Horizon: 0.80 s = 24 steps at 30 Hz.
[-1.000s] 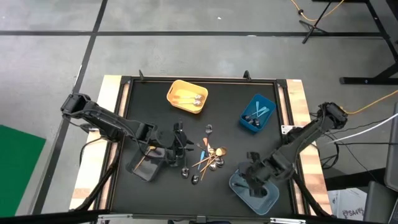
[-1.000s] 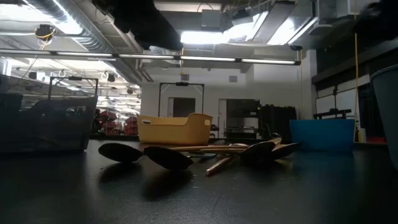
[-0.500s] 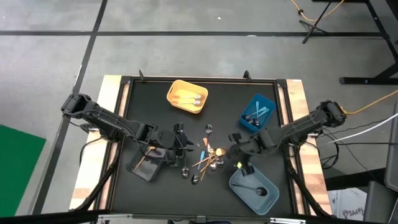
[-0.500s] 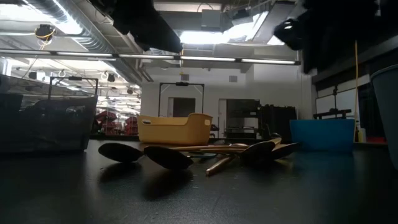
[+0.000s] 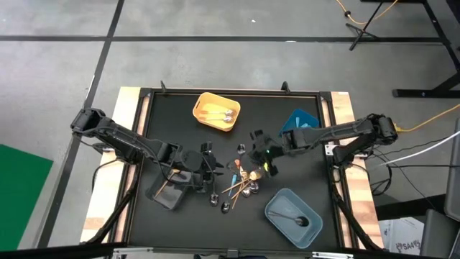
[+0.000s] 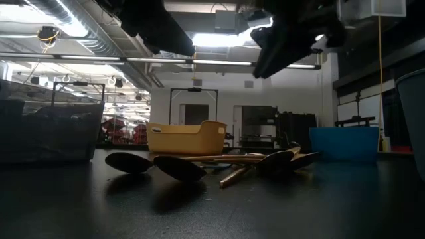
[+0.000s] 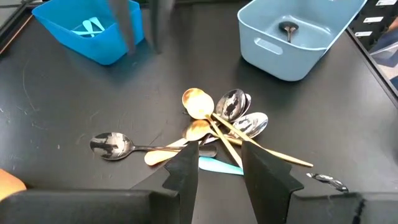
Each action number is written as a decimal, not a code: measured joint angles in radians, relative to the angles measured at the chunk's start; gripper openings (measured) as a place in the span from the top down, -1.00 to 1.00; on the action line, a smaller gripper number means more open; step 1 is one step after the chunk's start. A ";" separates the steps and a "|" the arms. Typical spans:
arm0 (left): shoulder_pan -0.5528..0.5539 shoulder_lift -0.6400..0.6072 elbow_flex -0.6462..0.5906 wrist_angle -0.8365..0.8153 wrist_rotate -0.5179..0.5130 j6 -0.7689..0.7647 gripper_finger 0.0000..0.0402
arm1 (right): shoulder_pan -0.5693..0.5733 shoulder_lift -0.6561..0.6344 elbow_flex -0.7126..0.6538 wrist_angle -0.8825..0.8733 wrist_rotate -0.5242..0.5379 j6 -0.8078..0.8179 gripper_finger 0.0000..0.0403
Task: Sort silverware by color (type)
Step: Put the black spoon into the light blue bin
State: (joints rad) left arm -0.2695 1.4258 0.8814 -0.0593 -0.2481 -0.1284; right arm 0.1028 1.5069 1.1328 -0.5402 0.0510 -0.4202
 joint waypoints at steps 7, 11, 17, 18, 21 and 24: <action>0.000 0.000 0.000 -0.001 0.000 0.000 0.42 | -0.097 0.066 -0.001 0.052 -0.127 -0.080 0.55; 0.000 0.000 0.000 -0.007 0.000 0.000 0.42 | -0.129 0.132 -0.001 0.110 -0.172 -0.120 0.55; 0.000 0.000 0.000 -0.008 -0.001 0.000 0.42 | -0.152 0.235 -0.001 0.185 -0.209 -0.194 0.55; 0.000 0.000 0.000 -0.008 -0.001 0.000 0.42 | -0.152 0.250 -0.001 0.189 -0.209 -0.203 0.55; 0.000 0.000 0.000 -0.008 -0.001 0.000 0.42 | -0.150 0.292 -0.001 0.196 -0.211 -0.241 0.55; -0.001 -0.001 0.000 -0.011 0.000 0.000 0.42 | -0.150 0.326 -0.001 0.197 -0.229 -0.245 0.55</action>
State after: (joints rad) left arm -0.2702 1.4250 0.8814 -0.0704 -0.2480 -0.1284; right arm -0.0467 1.8334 1.1320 -0.3435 -0.1778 -0.6655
